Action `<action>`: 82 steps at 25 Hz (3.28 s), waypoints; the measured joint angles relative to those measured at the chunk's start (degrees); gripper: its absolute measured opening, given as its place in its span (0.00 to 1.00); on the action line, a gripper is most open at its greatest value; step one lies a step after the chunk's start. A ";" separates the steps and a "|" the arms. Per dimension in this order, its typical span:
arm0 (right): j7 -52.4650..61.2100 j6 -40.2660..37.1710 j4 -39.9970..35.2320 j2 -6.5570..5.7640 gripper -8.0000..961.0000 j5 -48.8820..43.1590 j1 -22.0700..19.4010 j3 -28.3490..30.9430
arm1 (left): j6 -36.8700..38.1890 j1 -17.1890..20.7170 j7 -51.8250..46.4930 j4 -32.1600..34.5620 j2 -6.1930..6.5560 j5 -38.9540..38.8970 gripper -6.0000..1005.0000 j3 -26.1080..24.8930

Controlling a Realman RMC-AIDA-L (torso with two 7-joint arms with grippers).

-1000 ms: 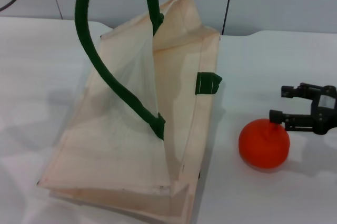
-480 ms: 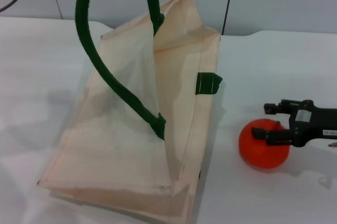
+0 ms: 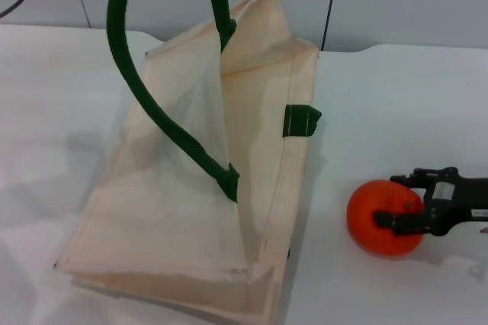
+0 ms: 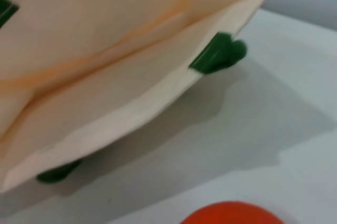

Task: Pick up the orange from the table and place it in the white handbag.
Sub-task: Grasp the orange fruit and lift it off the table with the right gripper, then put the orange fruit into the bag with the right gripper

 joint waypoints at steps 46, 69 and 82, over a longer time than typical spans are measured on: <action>-10.23 9.23 3.33 1.33 0.39 19.02 12.22 -6.94 | -0.09 -2.08 -1.31 0.02 0.09 -0.30 0.15 0.00; -10.55 -11.47 20.70 2.68 0.21 19.12 26.07 -13.79 | -0.18 -3.27 -1.26 0.53 -0.17 0.05 0.15 0.00; -10.11 -14.75 21.40 2.67 0.60 19.64 25.83 -13.37 | -0.27 -2.99 -1.04 0.53 -0.26 -0.20 0.15 0.00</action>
